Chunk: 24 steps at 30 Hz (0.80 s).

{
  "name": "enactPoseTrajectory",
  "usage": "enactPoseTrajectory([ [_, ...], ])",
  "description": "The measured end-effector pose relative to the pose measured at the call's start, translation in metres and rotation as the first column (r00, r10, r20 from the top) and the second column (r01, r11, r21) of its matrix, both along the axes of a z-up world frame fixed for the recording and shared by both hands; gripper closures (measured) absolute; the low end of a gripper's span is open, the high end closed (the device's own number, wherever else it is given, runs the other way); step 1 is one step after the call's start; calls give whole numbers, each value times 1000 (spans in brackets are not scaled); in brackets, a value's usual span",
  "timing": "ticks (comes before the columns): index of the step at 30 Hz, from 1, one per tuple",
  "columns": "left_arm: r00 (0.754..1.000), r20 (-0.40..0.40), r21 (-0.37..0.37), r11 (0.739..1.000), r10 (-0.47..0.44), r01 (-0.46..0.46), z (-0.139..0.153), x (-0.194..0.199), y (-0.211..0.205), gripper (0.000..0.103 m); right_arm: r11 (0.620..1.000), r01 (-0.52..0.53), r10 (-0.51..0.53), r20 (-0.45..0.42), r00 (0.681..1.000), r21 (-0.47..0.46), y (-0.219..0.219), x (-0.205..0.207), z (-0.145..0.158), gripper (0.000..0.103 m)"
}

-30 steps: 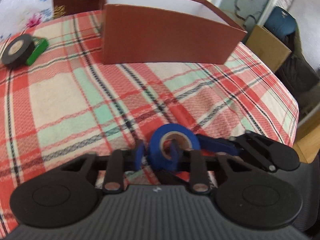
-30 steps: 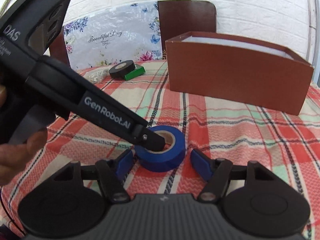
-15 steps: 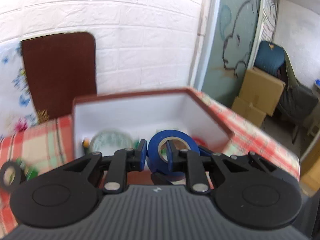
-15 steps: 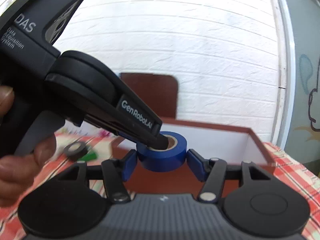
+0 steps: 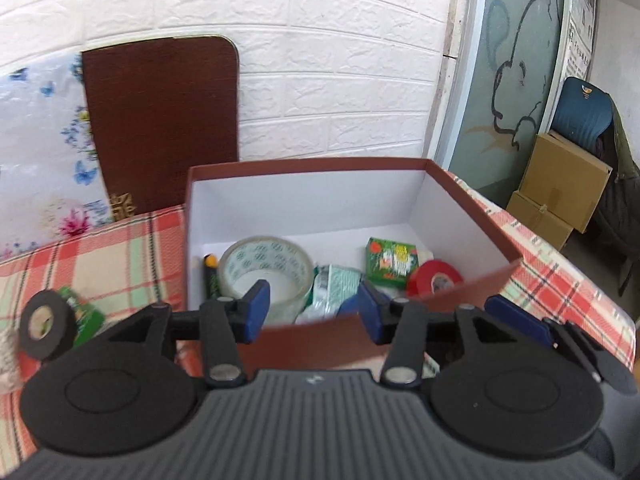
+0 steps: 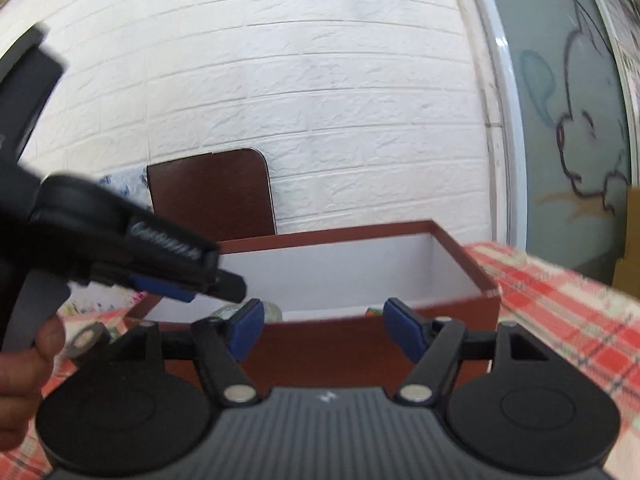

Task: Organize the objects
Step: 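Carry the blue tape roll into the brown box and release it, then move the right gripper to the black tape roll and grasp it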

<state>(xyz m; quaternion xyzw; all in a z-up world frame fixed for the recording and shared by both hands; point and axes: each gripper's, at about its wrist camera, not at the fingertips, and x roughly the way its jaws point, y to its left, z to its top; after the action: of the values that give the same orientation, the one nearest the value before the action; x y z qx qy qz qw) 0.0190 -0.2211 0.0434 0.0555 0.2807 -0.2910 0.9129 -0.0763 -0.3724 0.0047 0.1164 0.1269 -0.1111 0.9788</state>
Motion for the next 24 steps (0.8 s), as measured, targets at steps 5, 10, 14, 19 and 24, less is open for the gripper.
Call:
enactPoseTrajectory([
  [5, 998, 39, 79, 996, 39, -42, -8, -22, 23, 40, 996, -48, 55, -95, 994, 79, 8, -6, -11, 31],
  [10, 987, -3, 120, 980, 161, -159, -24, -25, 62, 39, 991, -97, 111, -157, 981, 98, 39, -18, -15, 32],
  [14, 972, -30, 118, 966, 235, -230, -36, -24, 96, 39, 988, -134, 148, -202, 968, 81, 64, -23, -18, 32],
  [19, 941, -64, 122, 938, 333, -324, -54, -17, 140, 39, 971, -221, 236, -271, 933, 88, 97, -14, -29, 32],
  [24, 902, -78, 133, 902, 424, -412, -73, -9, 183, 39, 953, -301, 296, -321, 900, 36, 133, -7, -37, 32],
])
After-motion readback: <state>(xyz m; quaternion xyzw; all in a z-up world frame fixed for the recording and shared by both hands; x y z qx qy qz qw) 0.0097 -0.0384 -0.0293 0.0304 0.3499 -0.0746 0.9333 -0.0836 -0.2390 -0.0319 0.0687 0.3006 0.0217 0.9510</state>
